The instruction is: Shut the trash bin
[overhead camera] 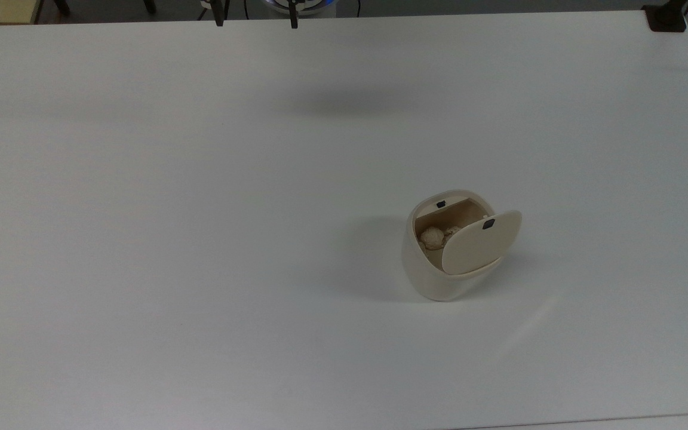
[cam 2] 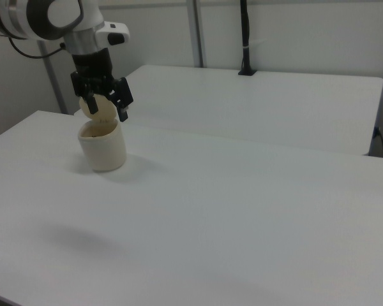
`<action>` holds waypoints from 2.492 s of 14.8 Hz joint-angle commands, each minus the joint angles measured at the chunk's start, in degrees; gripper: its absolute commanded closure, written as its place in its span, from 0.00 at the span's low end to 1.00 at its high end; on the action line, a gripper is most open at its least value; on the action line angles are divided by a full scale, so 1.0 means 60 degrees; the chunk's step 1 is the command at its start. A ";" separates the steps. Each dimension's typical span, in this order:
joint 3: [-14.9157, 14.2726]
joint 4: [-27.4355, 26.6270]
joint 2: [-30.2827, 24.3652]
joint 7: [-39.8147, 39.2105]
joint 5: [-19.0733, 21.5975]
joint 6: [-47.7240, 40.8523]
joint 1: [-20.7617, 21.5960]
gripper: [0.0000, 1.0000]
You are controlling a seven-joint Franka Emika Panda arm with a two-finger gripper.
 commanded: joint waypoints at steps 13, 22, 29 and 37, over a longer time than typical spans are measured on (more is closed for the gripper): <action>-0.0048 -0.0176 -0.0109 -0.0177 0.0010 0.0129 0.0189 0.00; 0.0231 0.1269 0.1396 -0.0632 -0.0064 0.0435 0.0846 0.00; 0.0245 0.1668 0.2687 0.1912 -0.0093 0.3202 0.2253 0.42; 0.0245 0.2591 0.3903 0.7759 0.0944 0.6161 0.2649 1.00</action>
